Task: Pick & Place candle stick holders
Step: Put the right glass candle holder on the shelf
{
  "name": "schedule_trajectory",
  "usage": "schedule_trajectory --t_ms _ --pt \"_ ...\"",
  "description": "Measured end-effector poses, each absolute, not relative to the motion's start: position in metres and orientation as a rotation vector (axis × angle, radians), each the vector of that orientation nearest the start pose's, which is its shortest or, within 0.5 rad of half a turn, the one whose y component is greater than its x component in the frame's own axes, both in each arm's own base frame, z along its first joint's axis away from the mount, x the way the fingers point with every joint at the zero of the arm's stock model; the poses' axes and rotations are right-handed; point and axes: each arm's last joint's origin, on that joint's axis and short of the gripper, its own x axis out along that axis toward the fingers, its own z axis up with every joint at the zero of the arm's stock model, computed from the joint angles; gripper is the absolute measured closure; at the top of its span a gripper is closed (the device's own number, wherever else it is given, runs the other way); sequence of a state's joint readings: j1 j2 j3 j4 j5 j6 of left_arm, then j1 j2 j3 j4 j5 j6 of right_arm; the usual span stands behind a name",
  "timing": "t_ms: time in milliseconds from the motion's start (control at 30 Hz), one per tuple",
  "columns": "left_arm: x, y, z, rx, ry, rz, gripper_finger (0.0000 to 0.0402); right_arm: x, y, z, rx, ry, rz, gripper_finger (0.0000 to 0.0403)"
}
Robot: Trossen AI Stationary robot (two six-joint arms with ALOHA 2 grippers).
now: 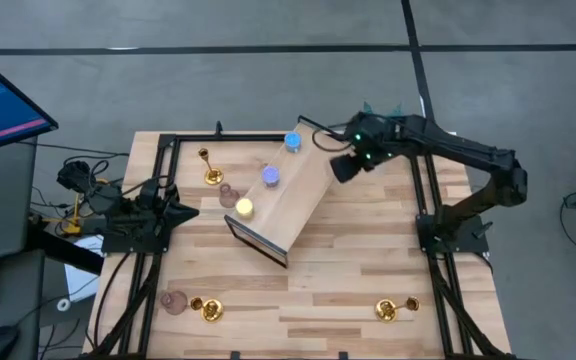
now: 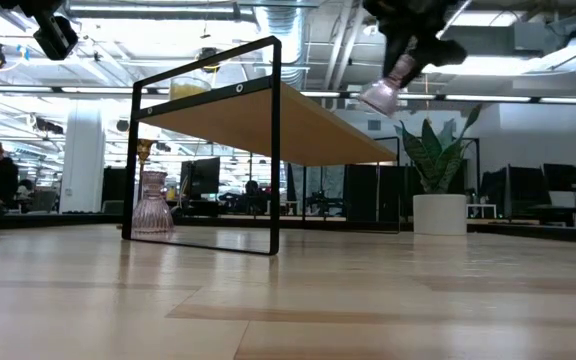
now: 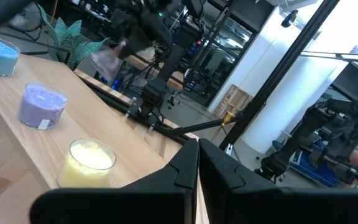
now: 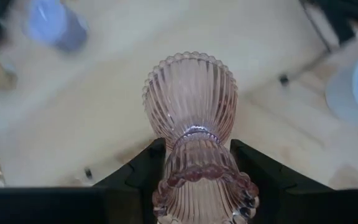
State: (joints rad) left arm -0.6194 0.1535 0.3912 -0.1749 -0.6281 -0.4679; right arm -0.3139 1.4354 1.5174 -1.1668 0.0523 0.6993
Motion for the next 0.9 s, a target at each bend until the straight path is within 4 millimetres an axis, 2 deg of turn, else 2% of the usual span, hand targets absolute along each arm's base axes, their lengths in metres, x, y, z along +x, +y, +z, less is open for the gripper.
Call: schedule_trajectory --t_ms 200,367,500,700,900 --pt "0.07 -0.029 0.266 -0.504 -0.052 -0.004 0.0389 0.277 -0.105 0.364 0.741 0.9 -0.686 0.0252" --pt "0.07 -0.029 0.266 -0.505 -0.052 -0.003 0.0389 0.302 -0.122 0.37 0.71 0.929 -0.674 0.0252" --pt "0.07 -0.029 0.266 -0.505 -0.052 -0.003 0.0389 0.314 -0.137 0.373 0.682 0.999 -0.714 0.0252" --pt "0.07 -0.029 0.266 -0.506 -0.055 -0.004 0.0389 0.33 -0.155 0.371 0.647 1.086 -0.746 0.0252" --pt "0.07 -0.029 0.266 -0.507 -0.055 -0.004 0.0389 0.345 -0.168 0.356 0.634 1.168 -0.752 0.0252"
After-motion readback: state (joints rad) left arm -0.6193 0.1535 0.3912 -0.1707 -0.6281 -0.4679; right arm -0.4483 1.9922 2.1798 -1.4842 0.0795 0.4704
